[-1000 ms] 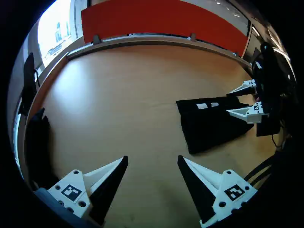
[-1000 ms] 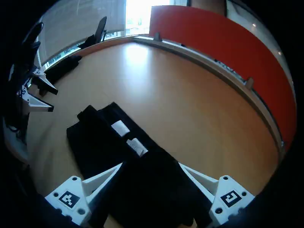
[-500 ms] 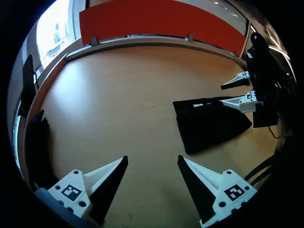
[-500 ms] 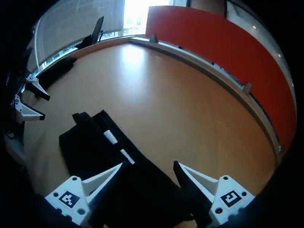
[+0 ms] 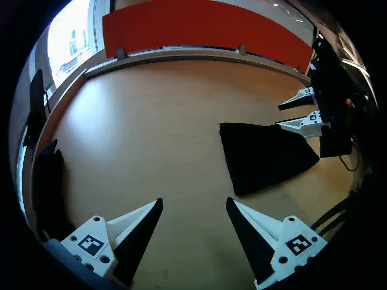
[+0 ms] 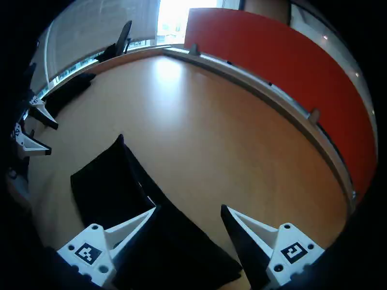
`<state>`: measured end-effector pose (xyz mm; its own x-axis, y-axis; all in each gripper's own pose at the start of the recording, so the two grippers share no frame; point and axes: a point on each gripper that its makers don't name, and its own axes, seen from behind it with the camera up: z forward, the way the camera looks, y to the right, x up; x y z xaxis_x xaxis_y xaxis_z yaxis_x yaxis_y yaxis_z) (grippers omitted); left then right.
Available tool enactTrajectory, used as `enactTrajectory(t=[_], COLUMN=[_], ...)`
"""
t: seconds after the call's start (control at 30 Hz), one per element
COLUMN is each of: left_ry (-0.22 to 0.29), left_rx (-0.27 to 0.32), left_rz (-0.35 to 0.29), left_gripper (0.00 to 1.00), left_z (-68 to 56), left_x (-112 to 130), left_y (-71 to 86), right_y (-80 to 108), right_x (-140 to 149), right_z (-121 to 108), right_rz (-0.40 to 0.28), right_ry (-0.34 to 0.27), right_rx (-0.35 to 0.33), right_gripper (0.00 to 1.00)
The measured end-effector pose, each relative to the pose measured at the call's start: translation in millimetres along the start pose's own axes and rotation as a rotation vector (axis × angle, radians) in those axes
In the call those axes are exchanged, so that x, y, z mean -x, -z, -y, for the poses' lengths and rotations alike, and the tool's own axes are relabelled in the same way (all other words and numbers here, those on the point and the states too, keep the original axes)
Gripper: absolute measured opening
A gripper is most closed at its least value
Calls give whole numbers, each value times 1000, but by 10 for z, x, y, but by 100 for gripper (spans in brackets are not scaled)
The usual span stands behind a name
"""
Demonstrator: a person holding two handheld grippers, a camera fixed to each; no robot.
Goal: Fold towel
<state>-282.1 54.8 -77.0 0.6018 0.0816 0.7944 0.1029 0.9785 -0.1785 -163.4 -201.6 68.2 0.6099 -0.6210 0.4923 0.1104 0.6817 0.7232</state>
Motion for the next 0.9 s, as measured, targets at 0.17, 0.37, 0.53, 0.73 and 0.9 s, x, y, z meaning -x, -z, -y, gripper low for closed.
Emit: enactTrajectory(t=[0.17, 0.37, 0.53, 0.73, 0.9], left_ry=[0, 0, -1, -6, -9], left_rx=[-1, 0, 0, -3, -5], left_rz=[-2, -6, -10, -12, -13], left_gripper=[97, 97, 97, 97, 97], left_z=[-1, -20, -45, -67, -86], left_x=[-3, -14, -20, -4, 14], left_y=[8, 21, 34, 59, 81], right_y=[25, 78, 113, 191, 314], right_x=[-44, -100, -82, 19, 163], right_z=[-31, -50, -41, -13, 18], right_rz=[-7, -20, -21, -19, -17], right_ry=[3, 2, 3, -4, -21], right_rx=[5, 9, 9, 10, 14], right_gripper=[94, 94, 94, 94, 94])
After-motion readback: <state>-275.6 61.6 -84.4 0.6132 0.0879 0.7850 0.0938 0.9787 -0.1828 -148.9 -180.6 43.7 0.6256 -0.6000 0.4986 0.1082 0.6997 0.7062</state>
